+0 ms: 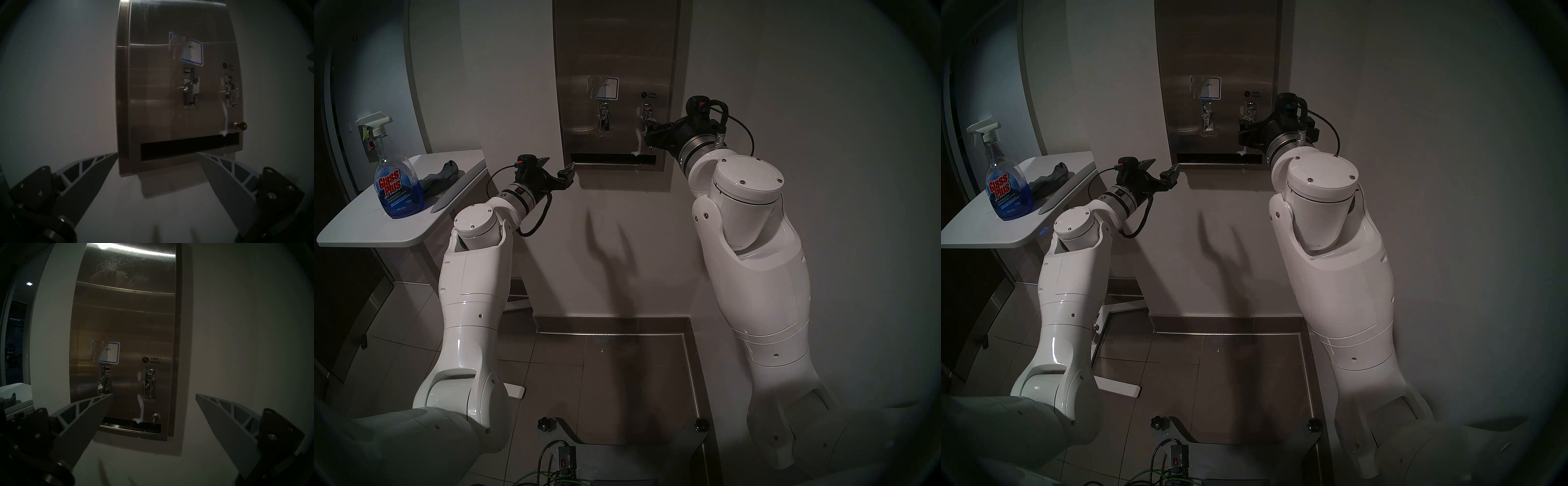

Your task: Pick up the cloth and wipe the surface

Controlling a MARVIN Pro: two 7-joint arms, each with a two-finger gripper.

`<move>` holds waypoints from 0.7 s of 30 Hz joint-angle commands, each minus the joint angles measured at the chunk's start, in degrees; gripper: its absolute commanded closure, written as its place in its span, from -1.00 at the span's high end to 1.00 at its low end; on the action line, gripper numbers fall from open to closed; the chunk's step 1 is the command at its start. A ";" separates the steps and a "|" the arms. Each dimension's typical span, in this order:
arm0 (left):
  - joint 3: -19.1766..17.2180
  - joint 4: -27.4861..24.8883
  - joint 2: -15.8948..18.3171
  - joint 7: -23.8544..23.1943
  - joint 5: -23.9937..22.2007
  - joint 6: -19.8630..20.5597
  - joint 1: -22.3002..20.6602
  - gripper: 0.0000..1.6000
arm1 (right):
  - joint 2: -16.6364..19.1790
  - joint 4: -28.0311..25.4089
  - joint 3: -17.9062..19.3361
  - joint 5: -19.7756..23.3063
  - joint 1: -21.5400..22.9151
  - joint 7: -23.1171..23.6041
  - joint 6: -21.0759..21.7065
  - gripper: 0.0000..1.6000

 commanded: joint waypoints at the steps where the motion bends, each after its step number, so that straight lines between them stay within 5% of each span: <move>1: 0.27 -0.85 2.53 4.57 4.00 0.36 -6.28 1.00 | -0.18 -1.36 0.06 -0.18 1.27 0.04 -0.32 1.00; 21: -0.45 5.52 6.01 22.12 13.11 9.74 -13.12 1.00 | -0.33 -1.17 0.14 -0.19 1.13 0.07 -0.37 1.00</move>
